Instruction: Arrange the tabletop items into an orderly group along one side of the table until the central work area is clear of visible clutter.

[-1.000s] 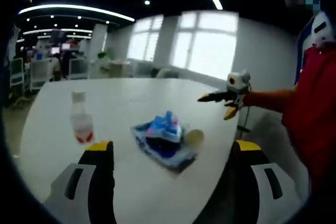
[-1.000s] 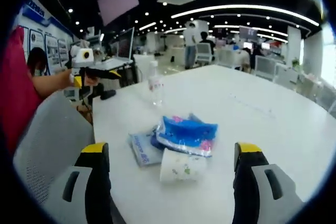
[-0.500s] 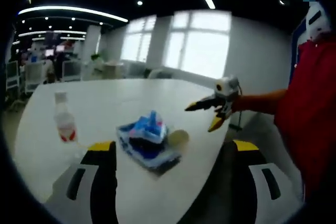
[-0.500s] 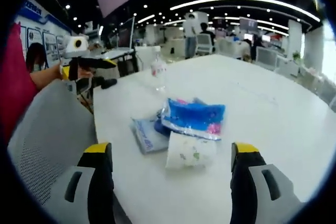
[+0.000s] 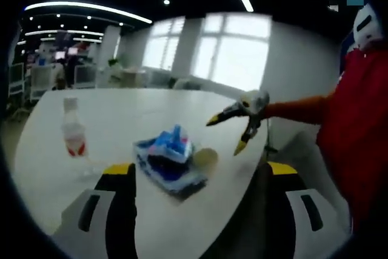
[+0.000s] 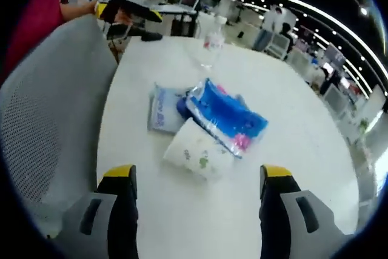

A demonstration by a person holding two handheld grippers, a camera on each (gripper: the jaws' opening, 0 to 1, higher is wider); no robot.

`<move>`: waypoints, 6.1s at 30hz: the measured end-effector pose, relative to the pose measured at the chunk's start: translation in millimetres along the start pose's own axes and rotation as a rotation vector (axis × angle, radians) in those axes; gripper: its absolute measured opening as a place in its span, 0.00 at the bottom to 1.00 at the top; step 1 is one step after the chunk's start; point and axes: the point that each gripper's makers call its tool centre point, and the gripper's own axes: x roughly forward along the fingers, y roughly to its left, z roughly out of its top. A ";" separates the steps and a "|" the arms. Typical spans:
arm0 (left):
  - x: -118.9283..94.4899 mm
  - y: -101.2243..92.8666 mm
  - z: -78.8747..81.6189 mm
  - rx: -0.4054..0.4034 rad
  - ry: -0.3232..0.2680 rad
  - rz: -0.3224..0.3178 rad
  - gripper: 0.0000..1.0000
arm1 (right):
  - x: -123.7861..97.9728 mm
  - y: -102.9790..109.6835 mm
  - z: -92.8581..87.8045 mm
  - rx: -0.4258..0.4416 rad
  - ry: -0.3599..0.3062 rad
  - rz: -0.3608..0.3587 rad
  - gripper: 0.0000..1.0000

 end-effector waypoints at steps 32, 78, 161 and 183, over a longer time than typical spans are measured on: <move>7.3 10.2 -2.7 -0.030 0.031 0.007 0.78 | 48.1 4.4 -5.4 -0.545 0.161 0.320 0.43; 22.1 -5.4 36.1 0.025 -0.048 -0.086 0.74 | 13.9 1.3 138.0 0.278 -0.628 0.163 0.38; 72.4 94.9 52.4 0.056 -0.119 0.270 0.40 | -3.1 -4.7 151.9 0.354 -0.532 -0.081 0.94; 106.5 162.1 11.6 -0.023 -0.046 0.505 0.39 | -8.1 12.7 163.9 0.396 -0.526 -0.135 0.95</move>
